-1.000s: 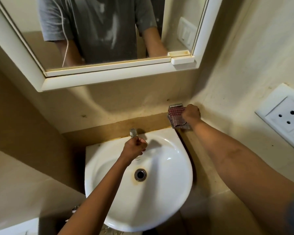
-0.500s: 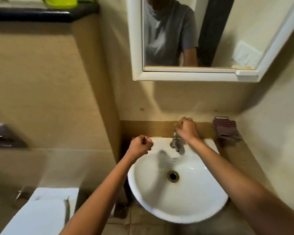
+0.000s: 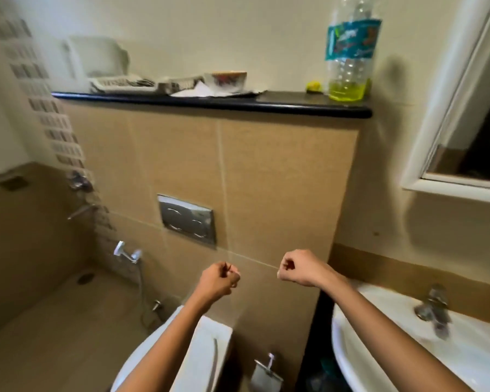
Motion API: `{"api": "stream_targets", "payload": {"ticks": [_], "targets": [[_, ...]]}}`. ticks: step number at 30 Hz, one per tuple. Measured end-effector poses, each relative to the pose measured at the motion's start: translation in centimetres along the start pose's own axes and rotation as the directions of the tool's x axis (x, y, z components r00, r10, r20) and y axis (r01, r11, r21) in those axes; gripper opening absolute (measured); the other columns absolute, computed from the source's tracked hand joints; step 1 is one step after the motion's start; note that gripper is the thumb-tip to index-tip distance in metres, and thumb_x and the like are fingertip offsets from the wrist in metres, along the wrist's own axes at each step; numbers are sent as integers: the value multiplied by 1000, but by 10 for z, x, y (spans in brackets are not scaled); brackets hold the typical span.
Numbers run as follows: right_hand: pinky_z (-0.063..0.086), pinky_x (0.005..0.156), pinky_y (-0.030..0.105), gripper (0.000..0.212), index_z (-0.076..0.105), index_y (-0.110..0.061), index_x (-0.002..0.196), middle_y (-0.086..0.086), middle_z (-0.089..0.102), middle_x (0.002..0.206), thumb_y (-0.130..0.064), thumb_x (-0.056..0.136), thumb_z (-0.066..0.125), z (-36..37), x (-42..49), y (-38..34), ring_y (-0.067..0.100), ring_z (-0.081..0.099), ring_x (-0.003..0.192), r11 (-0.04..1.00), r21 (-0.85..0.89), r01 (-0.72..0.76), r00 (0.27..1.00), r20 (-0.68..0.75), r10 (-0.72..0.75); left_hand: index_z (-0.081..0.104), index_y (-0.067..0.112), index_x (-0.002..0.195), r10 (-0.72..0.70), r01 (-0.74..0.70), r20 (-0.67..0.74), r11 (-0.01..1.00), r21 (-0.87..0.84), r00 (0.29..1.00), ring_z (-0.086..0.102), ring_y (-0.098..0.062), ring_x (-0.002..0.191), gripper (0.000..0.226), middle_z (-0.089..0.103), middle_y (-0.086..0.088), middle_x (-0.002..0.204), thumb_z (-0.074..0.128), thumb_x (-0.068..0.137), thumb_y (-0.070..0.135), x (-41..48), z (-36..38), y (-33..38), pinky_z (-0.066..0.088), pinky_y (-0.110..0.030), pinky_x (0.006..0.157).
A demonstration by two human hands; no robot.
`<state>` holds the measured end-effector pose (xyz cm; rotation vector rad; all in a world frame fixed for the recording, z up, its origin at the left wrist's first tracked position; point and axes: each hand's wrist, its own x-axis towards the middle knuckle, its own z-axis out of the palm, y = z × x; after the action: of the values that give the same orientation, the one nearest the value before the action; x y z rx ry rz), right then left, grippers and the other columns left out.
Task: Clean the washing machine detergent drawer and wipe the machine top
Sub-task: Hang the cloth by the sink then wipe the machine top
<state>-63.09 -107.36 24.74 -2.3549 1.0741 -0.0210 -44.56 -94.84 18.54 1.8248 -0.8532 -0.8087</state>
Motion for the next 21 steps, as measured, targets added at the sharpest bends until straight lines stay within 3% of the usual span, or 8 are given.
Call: {"api": "stream_targets", "payload": {"ticks": [6,9,17,21], "targets": [[40,67,21,16,69,-15,95,-1,68,93,-25,83,64,-18,25,-116,13,61,85,977,32,209,960,-194,-199,59,14,80,82,-88,-177,996,-24,981,55,-16,62,13,59,-1,64,61,89,4,11,-102,16,48,-27,58],[40,70,20,17,68,-14,98,1,68,97,-22,83,63,-40,48,-160,16,62,92,955,41,293,917,-296,-268,60,14,82,126,-142,-274,989,-38,953,54,-15,61,11,60,-4,68,63,88,6,21,-140,40,48,-27,56],[41,74,20,18,67,-14,100,1,67,97,-20,84,63,-131,123,-272,12,59,87,832,-20,554,709,-511,-485,63,12,91,241,-261,-465,965,22,852,57,-12,59,5,65,-4,72,65,87,12,69,-216,110,51,-25,61],[40,76,24,21,66,-5,104,11,68,102,-13,85,59,-177,168,-325,24,61,95,768,-142,625,595,-550,-586,62,13,92,280,-297,-505,954,49,817,61,-14,66,5,67,-4,76,65,88,13,98,-246,141,54,-30,68]]}}
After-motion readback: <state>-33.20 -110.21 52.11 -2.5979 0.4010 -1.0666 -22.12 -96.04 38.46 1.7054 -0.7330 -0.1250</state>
